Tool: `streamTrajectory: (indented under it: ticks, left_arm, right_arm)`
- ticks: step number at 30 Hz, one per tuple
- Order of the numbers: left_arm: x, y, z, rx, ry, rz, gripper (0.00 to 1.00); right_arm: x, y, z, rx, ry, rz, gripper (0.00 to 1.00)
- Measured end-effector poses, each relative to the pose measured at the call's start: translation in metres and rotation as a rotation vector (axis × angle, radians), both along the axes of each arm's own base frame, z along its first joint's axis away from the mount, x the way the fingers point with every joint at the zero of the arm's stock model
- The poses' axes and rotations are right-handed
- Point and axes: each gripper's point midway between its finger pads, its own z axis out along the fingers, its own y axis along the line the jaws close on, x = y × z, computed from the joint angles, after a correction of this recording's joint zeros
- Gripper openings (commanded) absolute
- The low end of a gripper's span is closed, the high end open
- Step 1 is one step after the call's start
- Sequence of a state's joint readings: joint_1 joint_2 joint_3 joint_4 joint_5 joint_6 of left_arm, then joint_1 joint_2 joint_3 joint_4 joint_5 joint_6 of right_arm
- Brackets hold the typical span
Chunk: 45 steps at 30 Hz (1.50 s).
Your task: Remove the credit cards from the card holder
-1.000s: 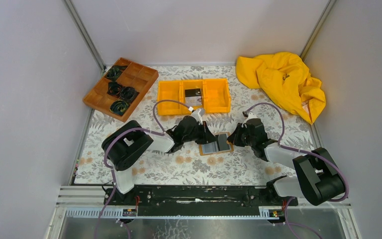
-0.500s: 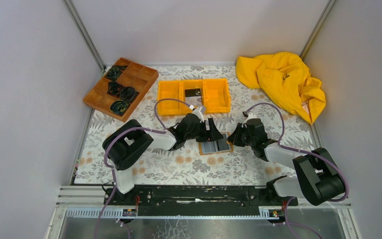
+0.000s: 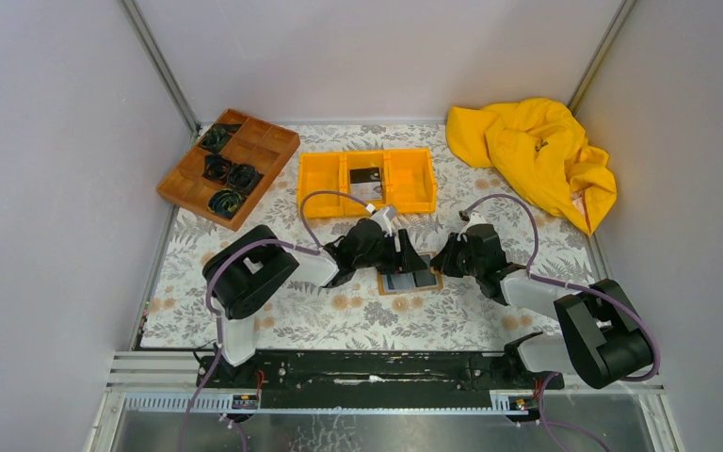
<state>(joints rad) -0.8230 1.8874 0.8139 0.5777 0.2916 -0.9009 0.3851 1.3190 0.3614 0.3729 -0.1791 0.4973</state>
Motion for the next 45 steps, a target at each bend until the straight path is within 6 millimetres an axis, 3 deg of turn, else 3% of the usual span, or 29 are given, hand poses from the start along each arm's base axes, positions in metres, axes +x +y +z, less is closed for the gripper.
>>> streamTrajectory:
  ticks: [6, 13, 15, 23, 36, 45]
  left_arm:
    - [-0.001, 0.004, 0.002, 0.020, 0.001, 0.009, 0.71]
    - [0.001, 0.011, 0.037, 0.000, -0.084, 0.021, 0.71]
    - [0.001, 0.010, 0.039, -0.007, -0.088, 0.017, 0.71]
    - [-0.013, 0.004, 0.001, 0.003, 0.032, -0.024, 0.70]
    - [-0.015, -0.002, 0.000, -0.019, 0.067, -0.030, 0.68]
    - [-0.003, 0.004, -0.004, 0.112, 0.038, 0.042, 0.66]
  right_arm:
    - [0.000, 0.000, 0.000, 0.000, 0.000, 0.000, 0.00]
    - [0.000, 0.000, 0.000, 0.001, 0.000, 0.001, 0.00]
    - [0.000, 0.000, 0.000, 0.002, 0.001, 0.003, 0.00]
    - [-0.001, 0.001, 0.000, 0.004, 0.002, 0.006, 0.00]
    - [-0.001, 0.001, 0.000, 0.004, 0.002, 0.006, 0.00]
    - [-0.001, 0.001, 0.000, 0.004, 0.002, 0.006, 0.00]
